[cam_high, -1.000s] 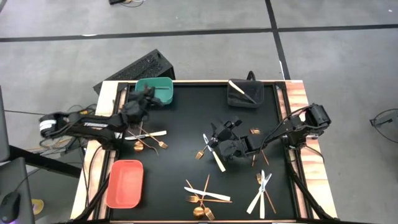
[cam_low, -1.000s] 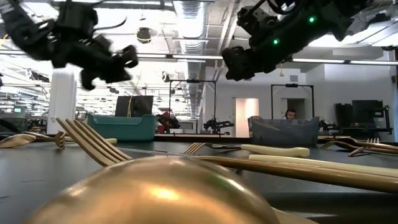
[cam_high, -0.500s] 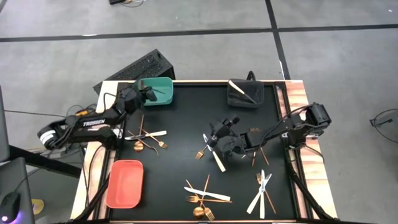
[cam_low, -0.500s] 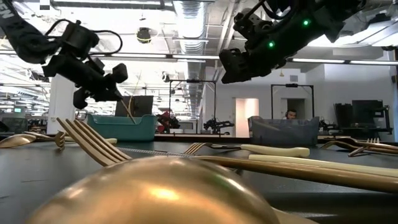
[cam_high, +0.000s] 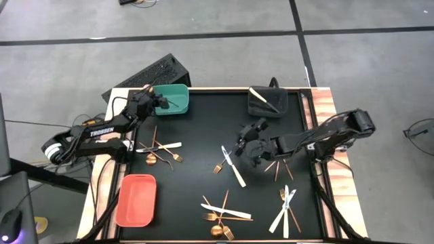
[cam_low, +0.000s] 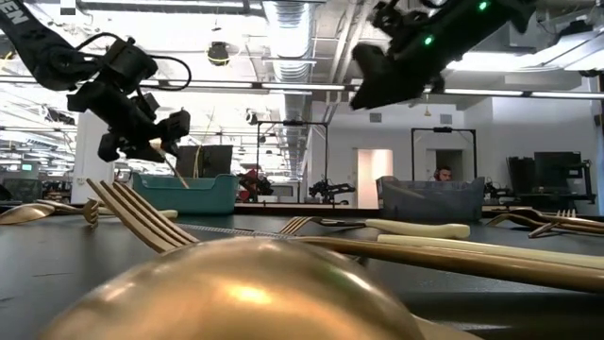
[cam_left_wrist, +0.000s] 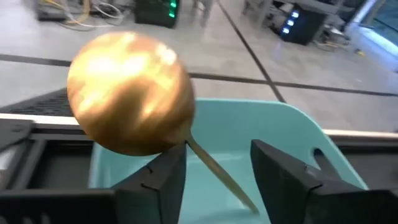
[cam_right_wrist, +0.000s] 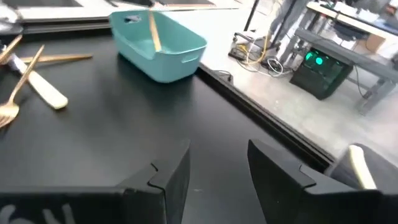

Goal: Sort silverware by color (type)
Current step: Put the gold spoon into the green bin, then put the gold fork into the orange bin

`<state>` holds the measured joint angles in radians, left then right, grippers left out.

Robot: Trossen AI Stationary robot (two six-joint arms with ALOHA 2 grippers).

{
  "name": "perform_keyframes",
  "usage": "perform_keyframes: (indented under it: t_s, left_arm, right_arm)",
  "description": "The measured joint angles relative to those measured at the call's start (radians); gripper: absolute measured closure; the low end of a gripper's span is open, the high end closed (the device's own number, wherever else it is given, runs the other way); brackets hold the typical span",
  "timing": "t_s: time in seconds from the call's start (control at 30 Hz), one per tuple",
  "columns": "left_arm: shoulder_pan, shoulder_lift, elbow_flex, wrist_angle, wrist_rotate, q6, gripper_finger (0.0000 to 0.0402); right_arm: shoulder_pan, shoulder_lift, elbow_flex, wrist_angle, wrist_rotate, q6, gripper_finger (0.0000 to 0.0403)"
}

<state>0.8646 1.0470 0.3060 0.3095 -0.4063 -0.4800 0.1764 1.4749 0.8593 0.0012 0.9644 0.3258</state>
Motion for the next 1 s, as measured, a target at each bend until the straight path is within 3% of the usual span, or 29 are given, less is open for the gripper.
perform_keyframes:
  t_s: [0.17,0.3,0.43,0.6,0.73,0.9,1.0]
  left_arm:
    - [0.016,-0.001,0.086,-0.131,0.017,0.039,0.0201]
    - [0.014,-0.001,0.185,-0.322,0.026,0.123,0.0186]
    - [0.008,0.0,0.251,-0.48,0.028,0.169,0.0182]
    - [-0.051,-0.023,0.268,-0.516,0.063,0.235,0.0182]
    - [-0.167,-0.061,0.269,-0.532,0.154,0.31,0.0182]
    - [-0.402,-0.086,0.237,-0.544,0.361,0.367,0.0182]
    - [-0.557,-0.086,0.227,-0.611,0.377,0.378,0.0182]
  right_arm:
    - [-0.009,-0.158,0.0,-0.25,-0.003,0.128,0.0215]
    - [-0.023,-0.238,0.0,-0.405,-0.086,0.249,0.0215]
    - [-0.023,-0.227,0.0,-0.503,-0.125,0.342,0.0215]
    - [-0.02,-0.138,0.0,-0.486,-0.198,0.382,0.0216]
    - [-0.029,-0.043,-0.001,-0.371,-0.307,0.332,0.0216]
    - [-0.029,0.046,-0.001,-0.234,-0.386,0.266,0.0216]
    - [-0.034,0.07,0.0,-0.179,-0.392,0.252,0.0216]
